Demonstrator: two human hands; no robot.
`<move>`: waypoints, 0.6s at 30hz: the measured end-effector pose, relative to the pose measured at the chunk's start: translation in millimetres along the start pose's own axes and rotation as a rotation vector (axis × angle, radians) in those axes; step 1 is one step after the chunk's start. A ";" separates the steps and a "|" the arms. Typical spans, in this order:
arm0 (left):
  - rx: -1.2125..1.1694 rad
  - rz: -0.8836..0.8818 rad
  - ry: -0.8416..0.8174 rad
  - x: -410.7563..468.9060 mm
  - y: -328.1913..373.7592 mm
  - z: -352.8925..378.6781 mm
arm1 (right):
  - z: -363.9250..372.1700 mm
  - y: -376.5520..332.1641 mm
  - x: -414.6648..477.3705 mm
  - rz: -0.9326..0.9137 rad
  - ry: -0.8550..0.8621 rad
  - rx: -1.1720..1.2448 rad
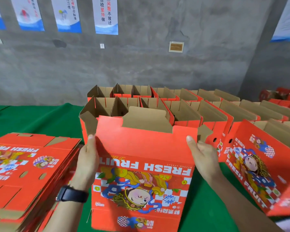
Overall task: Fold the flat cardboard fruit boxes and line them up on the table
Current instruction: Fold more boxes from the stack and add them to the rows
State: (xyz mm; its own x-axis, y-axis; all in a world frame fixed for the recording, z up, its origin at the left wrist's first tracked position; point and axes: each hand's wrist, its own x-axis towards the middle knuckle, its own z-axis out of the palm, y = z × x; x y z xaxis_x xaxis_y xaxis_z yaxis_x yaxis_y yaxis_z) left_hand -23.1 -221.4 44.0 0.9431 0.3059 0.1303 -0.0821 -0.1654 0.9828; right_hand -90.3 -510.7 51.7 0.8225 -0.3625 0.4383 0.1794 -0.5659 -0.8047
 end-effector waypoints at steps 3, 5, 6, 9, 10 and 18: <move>0.005 0.050 -0.025 -7.3 -9.0 6.6 | 1.2 7.2 0.0 -0.019 0.037 -0.047; 0.098 0.160 -0.017 -16.2 -11.5 7.2 | 3.5 10.6 -3.2 -0.058 0.049 -0.087; 0.152 0.198 -0.005 -19.5 -11.2 7.0 | 4.4 12.2 -5.0 -0.080 0.058 -0.101; 0.313 0.298 -0.007 -24.3 -6.0 4.2 | 4.3 17.0 -6.1 -0.103 0.039 -0.128; 0.367 0.335 -0.018 -26.6 -3.2 2.4 | 3.5 18.3 -5.0 -0.085 0.023 -0.131; 0.562 0.563 -0.050 -48.1 0.4 -11.5 | 11.3 13.7 -11.3 -0.183 0.034 -0.188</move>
State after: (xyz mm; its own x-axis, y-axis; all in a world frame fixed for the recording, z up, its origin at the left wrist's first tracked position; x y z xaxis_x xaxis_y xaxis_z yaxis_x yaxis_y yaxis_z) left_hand -72.1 -225.3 39.6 0.8228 -0.0047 0.5684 -0.3884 -0.7346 0.5563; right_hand -91.0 -506.0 31.1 0.7662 -0.2644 0.5857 0.2173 -0.7512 -0.6233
